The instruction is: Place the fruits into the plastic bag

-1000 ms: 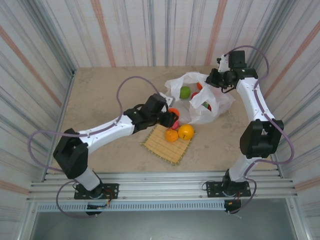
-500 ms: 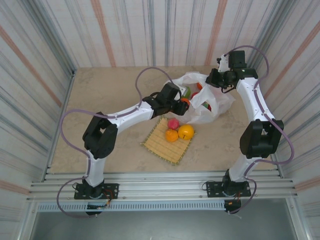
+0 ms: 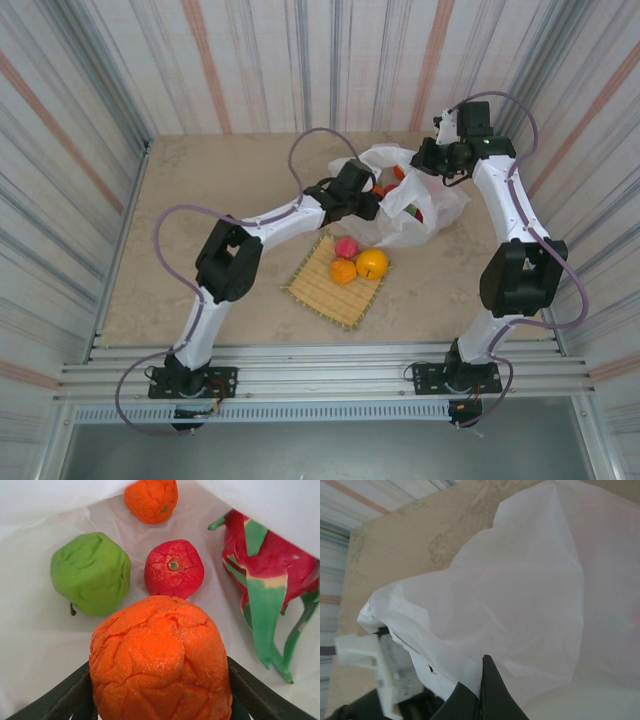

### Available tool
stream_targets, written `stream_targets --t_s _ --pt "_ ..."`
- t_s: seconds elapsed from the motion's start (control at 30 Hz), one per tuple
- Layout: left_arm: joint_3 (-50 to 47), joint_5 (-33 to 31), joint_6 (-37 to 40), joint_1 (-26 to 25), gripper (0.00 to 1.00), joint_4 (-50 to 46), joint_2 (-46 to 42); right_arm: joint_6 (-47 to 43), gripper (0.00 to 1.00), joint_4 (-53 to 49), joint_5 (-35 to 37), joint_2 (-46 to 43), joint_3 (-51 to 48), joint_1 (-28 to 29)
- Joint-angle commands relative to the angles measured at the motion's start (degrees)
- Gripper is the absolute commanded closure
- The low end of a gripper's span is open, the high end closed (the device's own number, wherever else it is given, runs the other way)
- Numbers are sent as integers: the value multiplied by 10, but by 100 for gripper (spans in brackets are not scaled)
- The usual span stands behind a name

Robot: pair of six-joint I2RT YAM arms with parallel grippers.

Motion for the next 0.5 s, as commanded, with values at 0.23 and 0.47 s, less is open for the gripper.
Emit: stream_targets --t_s 0.23,0.47 --pt "90 -89 25 -1 38 66 65 6 100 4 -9 -17 -5 1" --pt "185 -109 27 8 37 89 139 5 100 2 -9 -18 -5 1"
